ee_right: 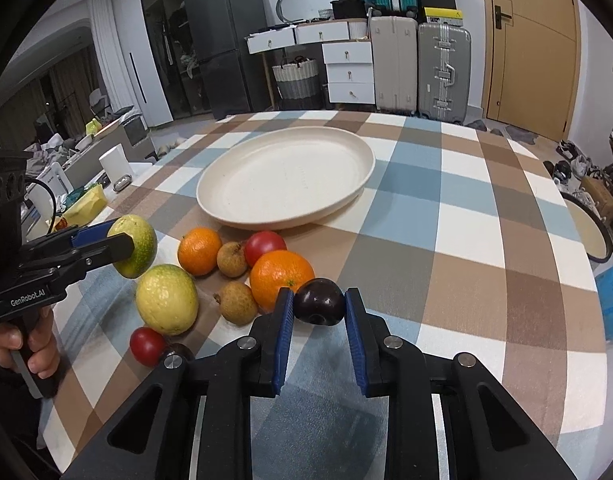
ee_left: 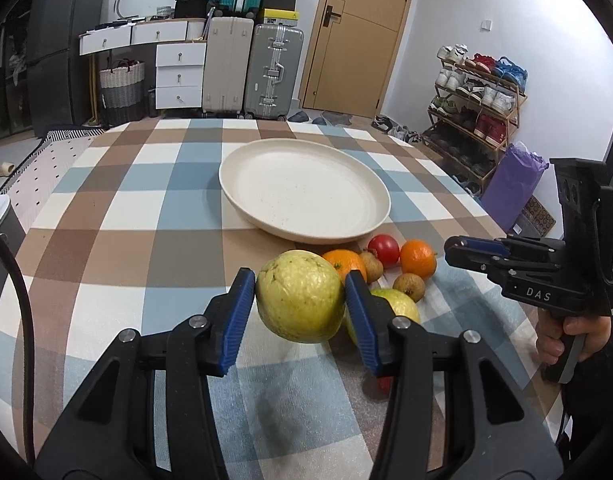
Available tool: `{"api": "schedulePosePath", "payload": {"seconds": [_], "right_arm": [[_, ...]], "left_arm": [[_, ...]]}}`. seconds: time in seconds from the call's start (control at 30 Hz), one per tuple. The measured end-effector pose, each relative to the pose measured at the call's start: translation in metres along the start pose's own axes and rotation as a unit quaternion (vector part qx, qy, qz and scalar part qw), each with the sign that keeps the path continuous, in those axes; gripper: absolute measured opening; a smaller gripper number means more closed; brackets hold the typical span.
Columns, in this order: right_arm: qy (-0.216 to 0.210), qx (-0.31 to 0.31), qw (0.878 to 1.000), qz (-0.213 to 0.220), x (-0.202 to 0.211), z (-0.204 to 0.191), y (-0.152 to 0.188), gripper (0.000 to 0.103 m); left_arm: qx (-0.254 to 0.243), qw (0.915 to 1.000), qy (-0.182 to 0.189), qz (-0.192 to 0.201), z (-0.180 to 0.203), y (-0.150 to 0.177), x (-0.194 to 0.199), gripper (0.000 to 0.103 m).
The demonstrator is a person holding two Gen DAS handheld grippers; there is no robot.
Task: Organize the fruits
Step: 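Grasp the green-yellow citrus with the left tool while the right tool grasps a dark plum, then carry both fruits over the white plate and open both tools to release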
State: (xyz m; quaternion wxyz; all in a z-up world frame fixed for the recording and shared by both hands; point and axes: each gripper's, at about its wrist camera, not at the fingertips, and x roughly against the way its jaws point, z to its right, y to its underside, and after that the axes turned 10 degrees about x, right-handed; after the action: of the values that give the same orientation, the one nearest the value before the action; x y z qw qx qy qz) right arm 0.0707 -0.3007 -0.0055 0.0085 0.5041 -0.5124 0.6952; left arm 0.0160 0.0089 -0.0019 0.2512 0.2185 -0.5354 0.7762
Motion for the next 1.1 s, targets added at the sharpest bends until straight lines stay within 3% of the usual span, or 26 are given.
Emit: {"api": "schedulePosePath", "payload": {"seconds": [0.6,1.1], "right_arm": [[-0.023,0.029,0.999,0.033,-0.016,-0.010,-0.044,0.026],[-0.035,0.027,0.999,0.032,-0.055,-0.009,-0.067,0.027]], "left_arm": [[-0.010,0.9996,0.008,0.023,0.014,-0.051,-0.033,0.042],[-0.010,0.9997,0.002,0.020,0.011,-0.067,-0.080,0.039]]}}
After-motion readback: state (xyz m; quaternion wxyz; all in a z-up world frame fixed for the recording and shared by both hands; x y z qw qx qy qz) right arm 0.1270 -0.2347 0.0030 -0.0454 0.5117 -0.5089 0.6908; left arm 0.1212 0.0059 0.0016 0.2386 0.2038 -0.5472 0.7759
